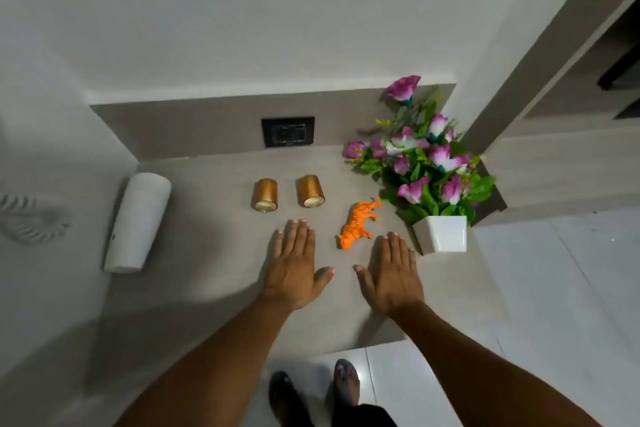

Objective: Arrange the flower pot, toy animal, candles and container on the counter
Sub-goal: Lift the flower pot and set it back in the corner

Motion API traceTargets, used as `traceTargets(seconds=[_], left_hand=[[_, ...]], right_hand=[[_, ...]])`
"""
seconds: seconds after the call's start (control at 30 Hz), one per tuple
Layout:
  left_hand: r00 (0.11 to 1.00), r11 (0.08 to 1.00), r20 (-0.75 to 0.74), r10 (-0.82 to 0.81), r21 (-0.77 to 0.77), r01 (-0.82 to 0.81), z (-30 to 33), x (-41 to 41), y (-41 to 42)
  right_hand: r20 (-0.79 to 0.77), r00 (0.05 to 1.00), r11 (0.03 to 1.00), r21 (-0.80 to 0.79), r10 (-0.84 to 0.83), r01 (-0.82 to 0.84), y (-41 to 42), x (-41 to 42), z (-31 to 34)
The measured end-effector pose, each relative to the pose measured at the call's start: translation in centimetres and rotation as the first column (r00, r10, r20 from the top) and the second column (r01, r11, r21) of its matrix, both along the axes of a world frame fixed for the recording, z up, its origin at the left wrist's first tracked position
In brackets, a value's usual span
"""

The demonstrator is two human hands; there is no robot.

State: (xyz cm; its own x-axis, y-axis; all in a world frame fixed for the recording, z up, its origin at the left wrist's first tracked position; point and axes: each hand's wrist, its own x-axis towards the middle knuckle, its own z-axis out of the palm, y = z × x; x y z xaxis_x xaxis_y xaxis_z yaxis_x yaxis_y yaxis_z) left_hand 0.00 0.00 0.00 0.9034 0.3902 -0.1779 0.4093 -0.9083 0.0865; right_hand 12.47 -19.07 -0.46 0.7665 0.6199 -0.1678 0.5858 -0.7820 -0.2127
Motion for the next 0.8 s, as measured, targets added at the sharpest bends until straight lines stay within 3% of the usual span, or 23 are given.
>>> traceTargets(seconds=[0.1, 0.3, 0.43, 0.57, 0.63, 0.8], left_hand=[[0.999, 1.000, -0.041, 0.000, -0.007, -0.001, -1.1, 0.4, -0.5], [0.999, 1.000, 0.047, 0.022, -0.021, -0.021, -3.1, 0.1, -0.7], [0.997, 0.999, 0.070, 0.030, -0.033, -0.028, -3.7, 0.4, -0.8], [0.996, 0.999, 0.084, 0.028, -0.026, -0.025, -4.0, 0.9, -0.2], [0.998, 0.999, 0.062, 0.024, -0.029, -0.022, -3.8, 0.9, -0.5], [0.997, 0.999, 0.077, 0.025, -0.023, -0.023, -4.2, 0.8, -0.4]], right_hand=[[0.029, 0.999, 0.999, 0.013, -0.032, 0.032, -0.1, -0.2, -1.4], [0.036, 0.999, 0.997, 0.076, -0.020, 0.017, -0.3, -0.5, -1.9], [0.013, 0.999, 0.949, 0.314, -0.037, 0.031, -1.4, -0.4, -0.2], [0.135, 0.960, 0.881, 0.444, -0.246, 0.163, -2.8, 1.7, 2.8], [0.118, 0.921, 0.861, 0.416, -0.371, 0.293, -3.5, 3.3, 4.4], [-0.148, 0.831, 0.804, 0.210, -0.536, 0.556, -3.8, 7.8, 6.6]])
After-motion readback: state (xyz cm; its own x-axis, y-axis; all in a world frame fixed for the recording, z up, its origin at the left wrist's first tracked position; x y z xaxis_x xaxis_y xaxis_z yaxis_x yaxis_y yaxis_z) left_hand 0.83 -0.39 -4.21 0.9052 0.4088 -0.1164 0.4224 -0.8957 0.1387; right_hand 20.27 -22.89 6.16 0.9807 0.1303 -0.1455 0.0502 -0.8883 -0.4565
